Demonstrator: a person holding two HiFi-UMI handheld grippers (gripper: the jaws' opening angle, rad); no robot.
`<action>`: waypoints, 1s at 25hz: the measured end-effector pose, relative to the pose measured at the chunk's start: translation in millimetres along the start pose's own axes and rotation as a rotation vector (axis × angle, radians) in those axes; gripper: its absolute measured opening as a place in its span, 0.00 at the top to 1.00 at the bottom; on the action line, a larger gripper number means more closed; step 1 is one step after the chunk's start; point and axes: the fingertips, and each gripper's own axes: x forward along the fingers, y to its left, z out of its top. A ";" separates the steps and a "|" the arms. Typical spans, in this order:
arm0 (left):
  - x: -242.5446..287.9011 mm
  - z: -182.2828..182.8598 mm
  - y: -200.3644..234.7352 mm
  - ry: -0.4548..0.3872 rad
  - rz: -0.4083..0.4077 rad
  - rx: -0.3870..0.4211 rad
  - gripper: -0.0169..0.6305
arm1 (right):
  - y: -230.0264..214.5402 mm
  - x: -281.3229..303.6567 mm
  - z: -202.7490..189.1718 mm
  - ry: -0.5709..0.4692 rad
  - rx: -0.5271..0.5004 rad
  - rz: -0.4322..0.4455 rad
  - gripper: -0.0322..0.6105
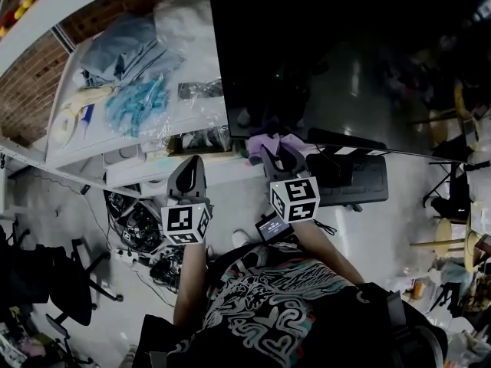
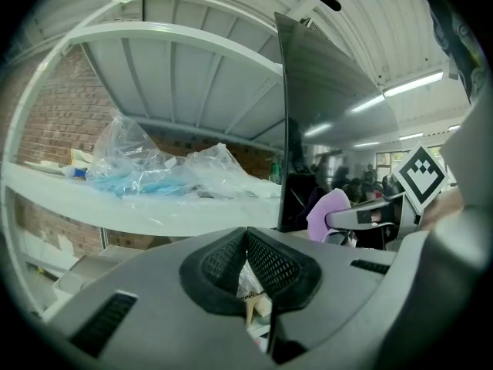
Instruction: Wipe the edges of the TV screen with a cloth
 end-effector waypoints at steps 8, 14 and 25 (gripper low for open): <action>-14.2 1.3 16.0 0.005 0.039 -0.004 0.95 | 29.5 13.1 1.5 0.006 -0.014 0.062 0.76; -20.0 8.2 24.8 -0.002 0.059 0.007 0.95 | 46.4 25.0 5.7 0.003 -0.019 0.103 0.76; -38.7 10.8 42.3 -0.006 0.105 0.010 0.95 | 79.5 39.1 7.3 -0.003 -0.057 0.181 0.76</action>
